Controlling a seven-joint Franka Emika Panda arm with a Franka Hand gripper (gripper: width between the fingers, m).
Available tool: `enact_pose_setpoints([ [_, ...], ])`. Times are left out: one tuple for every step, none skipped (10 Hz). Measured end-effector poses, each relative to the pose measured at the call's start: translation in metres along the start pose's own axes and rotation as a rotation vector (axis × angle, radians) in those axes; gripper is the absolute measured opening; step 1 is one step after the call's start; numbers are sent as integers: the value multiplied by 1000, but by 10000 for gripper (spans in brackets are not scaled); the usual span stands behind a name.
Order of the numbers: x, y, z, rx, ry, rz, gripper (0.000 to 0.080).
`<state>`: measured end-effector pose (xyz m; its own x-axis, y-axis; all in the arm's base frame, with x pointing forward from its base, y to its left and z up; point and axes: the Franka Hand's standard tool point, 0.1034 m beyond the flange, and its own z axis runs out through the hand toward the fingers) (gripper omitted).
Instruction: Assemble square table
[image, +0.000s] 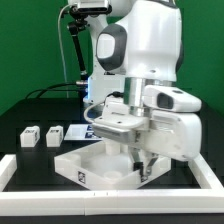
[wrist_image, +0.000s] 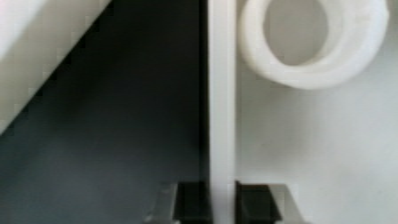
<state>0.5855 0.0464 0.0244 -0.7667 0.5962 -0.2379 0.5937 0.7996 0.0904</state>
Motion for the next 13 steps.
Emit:
enact_pose_setpoints([
  [-1, -6, 2, 20, 2, -27, 60],
  [-1, -7, 2, 25, -1, -80, 60],
  [-1, -9, 2, 28, -5, -152, 60],
  [-1, -9, 2, 29, -9, -213, 60],
  [6, -1, 1, 20, -7, -336, 60],
  [14, 7, -1, 13, 0, -438, 60],
  [19, 13, -4, 11, 4, -551, 60],
  [16, 7, -1, 18, 5, -633, 60],
  [14, 4, 0, 22, 2, -676, 60],
  [14, 3, 0, 23, 0, -689, 60],
  [14, 3, 0, 23, 0, -677, 60],
  [15, 3, 0, 23, 0, -677, 60],
  [19, 9, -1, 22, 5, -681, 60],
])
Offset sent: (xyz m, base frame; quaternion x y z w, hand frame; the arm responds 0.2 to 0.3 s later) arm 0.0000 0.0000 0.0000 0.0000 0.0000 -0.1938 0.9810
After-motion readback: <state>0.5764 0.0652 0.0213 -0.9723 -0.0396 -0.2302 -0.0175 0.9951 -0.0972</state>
